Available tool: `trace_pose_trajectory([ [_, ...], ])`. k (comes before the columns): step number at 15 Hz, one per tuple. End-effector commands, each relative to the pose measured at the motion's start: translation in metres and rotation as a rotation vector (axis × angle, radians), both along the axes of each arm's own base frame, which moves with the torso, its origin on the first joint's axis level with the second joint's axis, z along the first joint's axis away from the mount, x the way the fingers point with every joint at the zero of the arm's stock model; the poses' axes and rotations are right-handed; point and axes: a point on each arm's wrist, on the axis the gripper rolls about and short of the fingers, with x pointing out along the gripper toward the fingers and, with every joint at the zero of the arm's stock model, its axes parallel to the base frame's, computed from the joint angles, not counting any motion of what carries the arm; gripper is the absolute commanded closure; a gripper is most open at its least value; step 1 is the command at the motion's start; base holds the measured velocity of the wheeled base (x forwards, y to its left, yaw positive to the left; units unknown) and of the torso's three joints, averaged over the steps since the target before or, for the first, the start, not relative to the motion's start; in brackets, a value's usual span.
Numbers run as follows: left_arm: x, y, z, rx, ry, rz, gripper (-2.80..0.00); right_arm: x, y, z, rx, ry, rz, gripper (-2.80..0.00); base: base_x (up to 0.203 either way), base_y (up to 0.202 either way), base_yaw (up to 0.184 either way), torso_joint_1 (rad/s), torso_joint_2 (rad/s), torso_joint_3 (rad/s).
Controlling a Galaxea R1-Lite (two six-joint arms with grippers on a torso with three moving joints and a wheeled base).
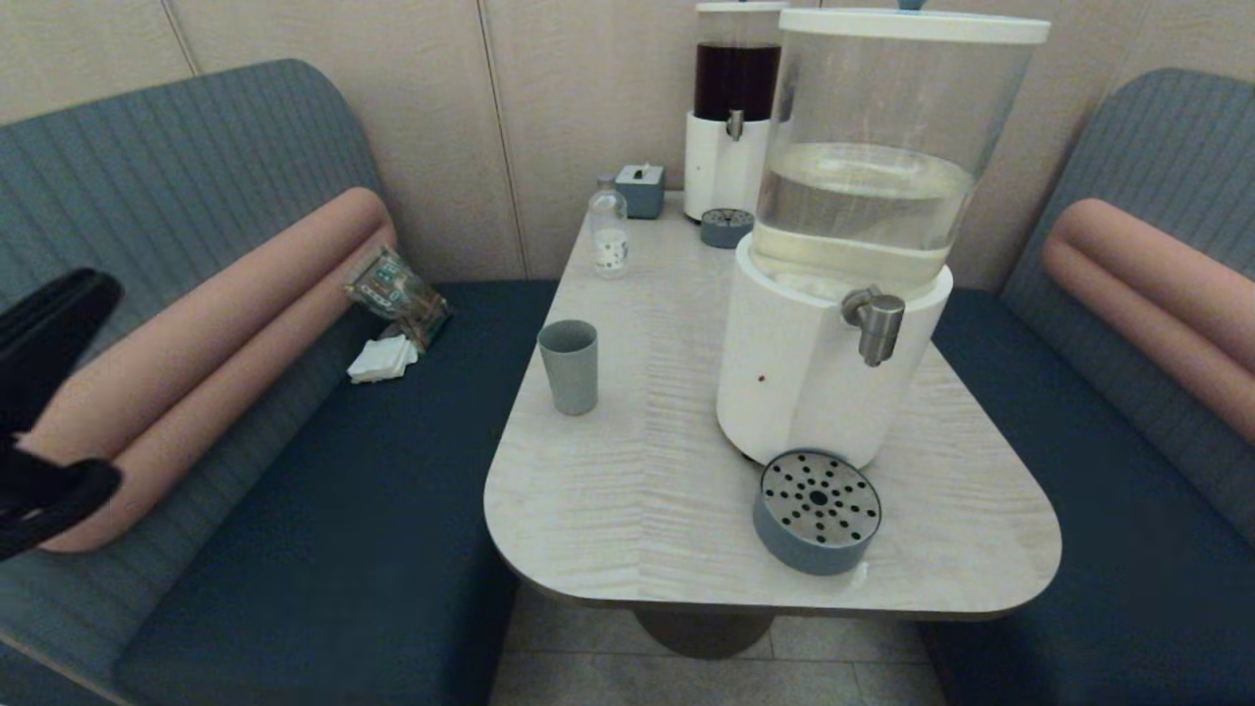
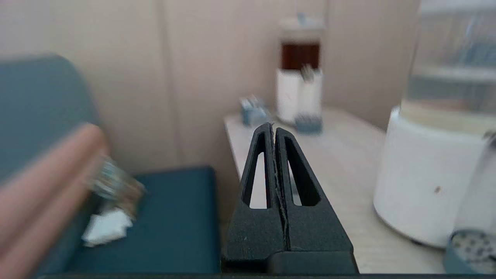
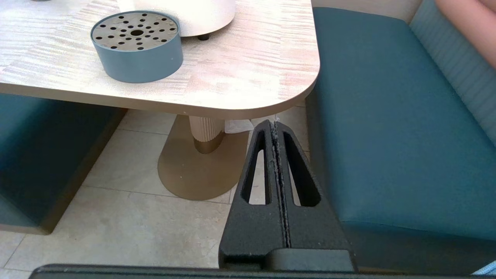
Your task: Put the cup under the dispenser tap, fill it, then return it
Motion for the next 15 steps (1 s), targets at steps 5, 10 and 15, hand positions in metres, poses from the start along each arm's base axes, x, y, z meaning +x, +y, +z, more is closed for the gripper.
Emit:
trace_pose_trajectory([
  [5, -0.138, 0.014, -0.030, -0.047, -0.069, 0.113, 0.00, 0.000, 0.000, 0.000, -0.001, 0.001, 0.000, 0.00, 0.000, 0.000, 0.000, 0.000, 0.00, 0.000],
  [10, -0.141, 0.012, -0.104, 0.070, 0.043, 0.177, 0.00, 0.000, 0.000, 0.000, -0.001, 0.001, 0.000, 0.00, 0.000, 0.000, 0.000, 0.000, 0.00, 0.000],
  [15, -0.124, 0.012, -0.158, 0.157, 0.434, 0.184, 0.00, 0.000, 0.000, 0.000, -0.001, 0.001, 0.000, 0.00, 0.000, 0.000, 0.000, 0.000, 0.00, 0.000],
])
